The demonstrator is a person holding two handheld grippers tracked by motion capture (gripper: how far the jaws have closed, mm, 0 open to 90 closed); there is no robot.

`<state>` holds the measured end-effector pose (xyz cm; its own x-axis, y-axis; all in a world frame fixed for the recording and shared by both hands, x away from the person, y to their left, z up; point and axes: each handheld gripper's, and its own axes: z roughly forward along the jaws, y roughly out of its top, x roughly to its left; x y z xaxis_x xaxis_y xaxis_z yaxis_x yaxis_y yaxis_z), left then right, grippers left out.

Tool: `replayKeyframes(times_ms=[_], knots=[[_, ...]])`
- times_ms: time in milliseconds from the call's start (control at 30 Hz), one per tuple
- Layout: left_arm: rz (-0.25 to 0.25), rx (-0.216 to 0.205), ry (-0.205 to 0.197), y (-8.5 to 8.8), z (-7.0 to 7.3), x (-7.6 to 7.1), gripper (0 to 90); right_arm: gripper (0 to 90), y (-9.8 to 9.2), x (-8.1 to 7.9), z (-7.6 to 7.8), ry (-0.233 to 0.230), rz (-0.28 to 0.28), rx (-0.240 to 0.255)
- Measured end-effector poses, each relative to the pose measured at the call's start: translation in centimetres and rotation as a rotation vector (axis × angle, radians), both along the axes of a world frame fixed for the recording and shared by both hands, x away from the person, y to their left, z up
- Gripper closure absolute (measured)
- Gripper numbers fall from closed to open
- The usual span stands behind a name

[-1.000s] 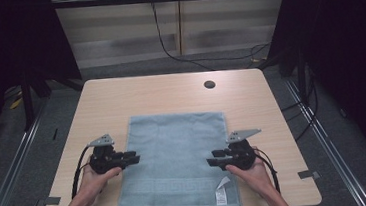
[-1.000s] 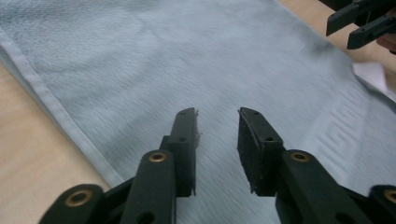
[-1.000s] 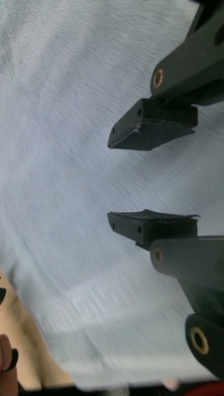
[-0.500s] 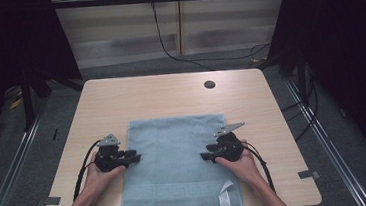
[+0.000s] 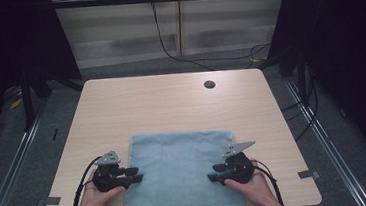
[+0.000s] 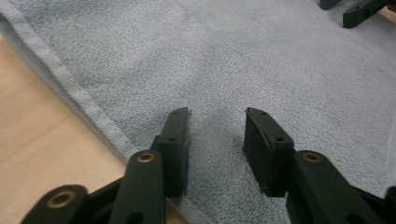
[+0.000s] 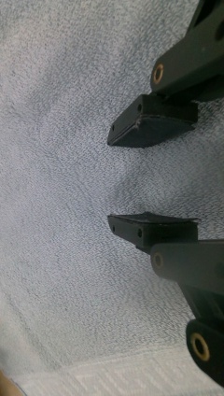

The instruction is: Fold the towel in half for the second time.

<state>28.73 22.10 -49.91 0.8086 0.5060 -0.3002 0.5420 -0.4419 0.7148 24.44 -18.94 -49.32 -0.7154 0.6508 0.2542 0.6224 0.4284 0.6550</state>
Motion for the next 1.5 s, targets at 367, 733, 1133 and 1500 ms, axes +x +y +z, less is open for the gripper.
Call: replayKeyframes(times_ms=[367,733,1133,1500], knots=[[0.097,-0.042,-0.031,0.6,2.1,4.5,47.8,49.2,-3.1,4.6,3.1,-0.120,-0.121,0.078],[0.201,-0.063,-0.082,-0.9,2.7,10.0,47.1,49.4,-5.9,10.1,2.8,-0.147,-0.245,0.065],[0.232,-0.011,-0.056,-0.3,1.1,12.0,43.4,42.8,-7.3,11.8,0.3,-0.082,-0.284,0.037],[0.252,0.007,-0.034,0.6,0.5,12.0,38.7,47.6,-6.4,11.8,-0.9,-0.032,-0.240,-0.002]])
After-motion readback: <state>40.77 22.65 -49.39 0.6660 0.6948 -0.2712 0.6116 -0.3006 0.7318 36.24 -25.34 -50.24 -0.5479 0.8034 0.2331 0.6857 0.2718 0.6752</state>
